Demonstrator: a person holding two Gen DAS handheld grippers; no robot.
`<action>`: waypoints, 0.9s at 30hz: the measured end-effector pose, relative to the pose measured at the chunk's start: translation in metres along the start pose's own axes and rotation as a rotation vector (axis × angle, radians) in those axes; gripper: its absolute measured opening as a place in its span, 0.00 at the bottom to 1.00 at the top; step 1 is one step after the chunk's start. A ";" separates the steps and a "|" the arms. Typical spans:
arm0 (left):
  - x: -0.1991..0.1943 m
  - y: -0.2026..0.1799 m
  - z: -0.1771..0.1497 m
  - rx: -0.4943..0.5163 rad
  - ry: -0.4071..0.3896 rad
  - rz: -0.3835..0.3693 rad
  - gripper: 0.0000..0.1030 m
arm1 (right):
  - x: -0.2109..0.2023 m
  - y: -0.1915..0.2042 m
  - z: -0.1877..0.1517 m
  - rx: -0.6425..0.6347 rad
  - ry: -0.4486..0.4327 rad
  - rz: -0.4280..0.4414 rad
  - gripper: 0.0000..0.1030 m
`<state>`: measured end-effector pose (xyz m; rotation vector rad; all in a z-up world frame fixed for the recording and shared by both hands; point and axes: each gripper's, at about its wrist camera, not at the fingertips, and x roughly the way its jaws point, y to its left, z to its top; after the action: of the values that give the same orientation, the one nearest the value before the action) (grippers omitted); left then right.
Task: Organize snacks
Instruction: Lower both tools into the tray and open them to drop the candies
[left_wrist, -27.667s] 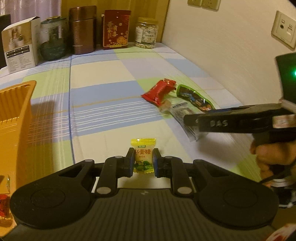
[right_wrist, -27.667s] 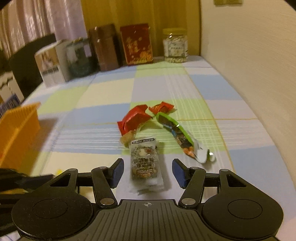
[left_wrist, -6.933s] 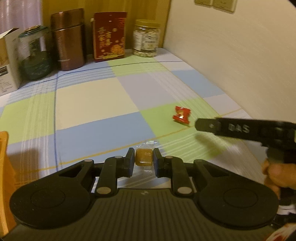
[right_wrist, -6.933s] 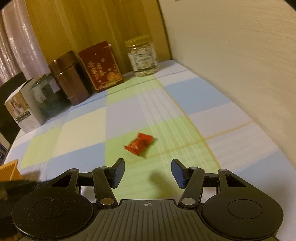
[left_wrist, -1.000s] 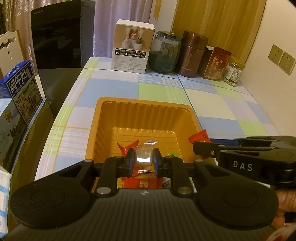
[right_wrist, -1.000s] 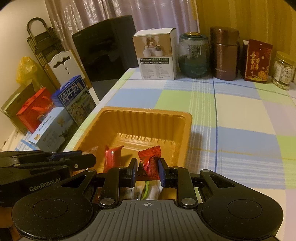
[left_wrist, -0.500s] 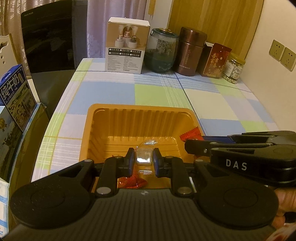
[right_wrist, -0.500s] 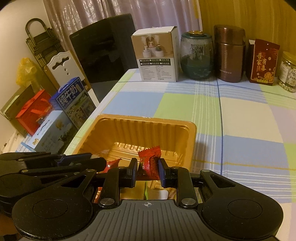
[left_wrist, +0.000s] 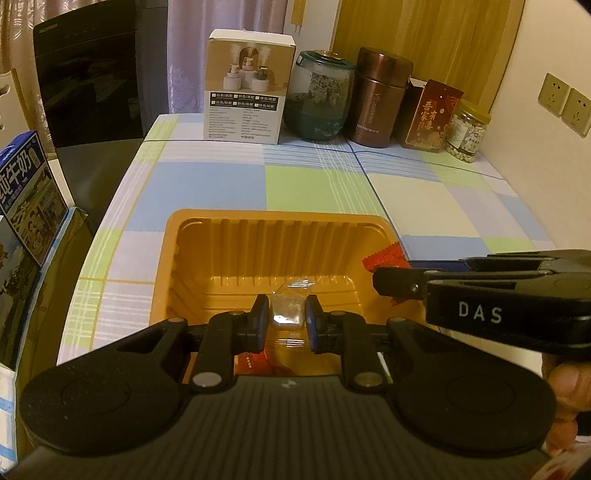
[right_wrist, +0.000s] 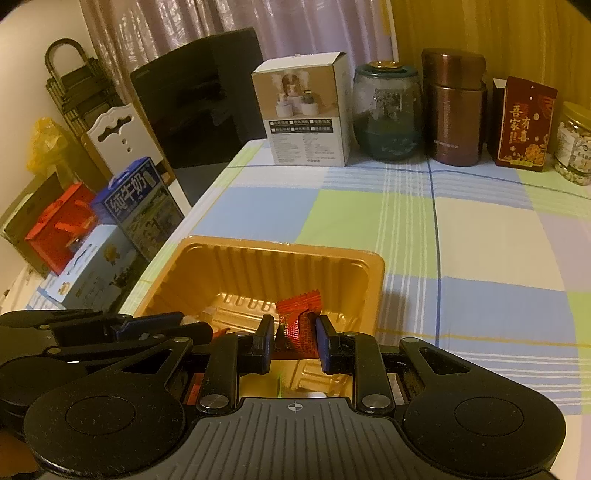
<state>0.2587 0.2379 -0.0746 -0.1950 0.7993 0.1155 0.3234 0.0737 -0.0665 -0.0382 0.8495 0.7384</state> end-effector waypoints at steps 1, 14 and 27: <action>0.002 -0.001 0.001 0.002 0.000 0.000 0.18 | 0.000 -0.001 0.000 0.003 -0.001 -0.002 0.24; 0.000 0.004 -0.002 0.012 -0.015 0.017 0.33 | -0.003 -0.007 0.001 0.020 -0.004 -0.005 0.24; -0.015 0.012 -0.015 0.014 -0.004 0.036 0.33 | -0.002 0.009 0.004 0.010 -0.001 0.024 0.24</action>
<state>0.2357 0.2460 -0.0754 -0.1676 0.7992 0.1441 0.3195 0.0806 -0.0596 -0.0188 0.8543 0.7568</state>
